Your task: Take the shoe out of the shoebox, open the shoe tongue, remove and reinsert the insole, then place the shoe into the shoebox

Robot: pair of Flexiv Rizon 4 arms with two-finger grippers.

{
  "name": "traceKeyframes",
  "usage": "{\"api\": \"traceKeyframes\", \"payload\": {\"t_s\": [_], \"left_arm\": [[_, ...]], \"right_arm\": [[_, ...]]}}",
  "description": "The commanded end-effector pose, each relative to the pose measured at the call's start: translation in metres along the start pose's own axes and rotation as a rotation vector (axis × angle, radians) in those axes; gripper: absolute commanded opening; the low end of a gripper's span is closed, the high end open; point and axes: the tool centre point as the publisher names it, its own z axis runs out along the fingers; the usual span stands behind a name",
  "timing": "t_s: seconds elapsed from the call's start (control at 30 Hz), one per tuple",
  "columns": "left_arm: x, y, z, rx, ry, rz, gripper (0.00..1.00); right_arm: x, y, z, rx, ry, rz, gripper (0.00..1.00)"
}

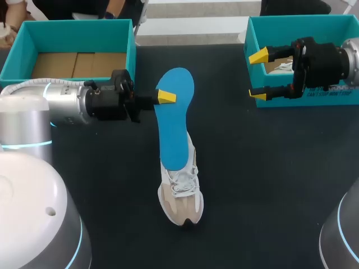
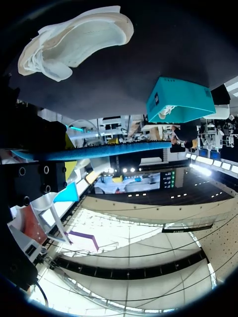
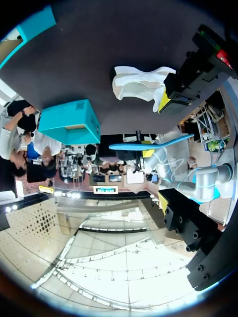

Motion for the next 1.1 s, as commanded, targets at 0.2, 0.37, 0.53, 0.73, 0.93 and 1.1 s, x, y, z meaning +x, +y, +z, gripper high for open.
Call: {"api": "traceKeyframes", "payload": {"t_s": [0.2, 0.37, 0.53, 0.73, 0.93, 1.1], "left_arm": [[0.000, 0.001, 0.000, 0.002, -0.002, 0.000, 0.00], [0.000, 0.001, 0.000, 0.002, -0.002, 0.000, 0.00], [0.000, 0.001, 0.000, 0.002, -0.002, 0.000, 0.00], [0.000, 0.001, 0.000, 0.002, -0.002, 0.000, 0.00], [0.000, 0.001, 0.000, 0.002, -0.002, 0.000, 0.00], [0.000, 0.001, 0.000, 0.002, -0.002, 0.000, 0.00]], "right_arm": [[0.015, -0.025, 0.035, -0.131, -0.501, 0.002, 1.00], [0.018, -0.030, 0.042, -0.112, -0.587, 0.009, 1.00], [0.018, -0.030, 0.042, -0.112, -0.587, 0.009, 1.00], [0.018, -0.030, 0.042, -0.112, -0.587, 0.009, 1.00], [0.018, -0.030, 0.042, -0.112, -0.587, 0.009, 1.00], [0.023, -0.030, 0.050, -0.164, -0.726, 0.074, 1.00]]}}
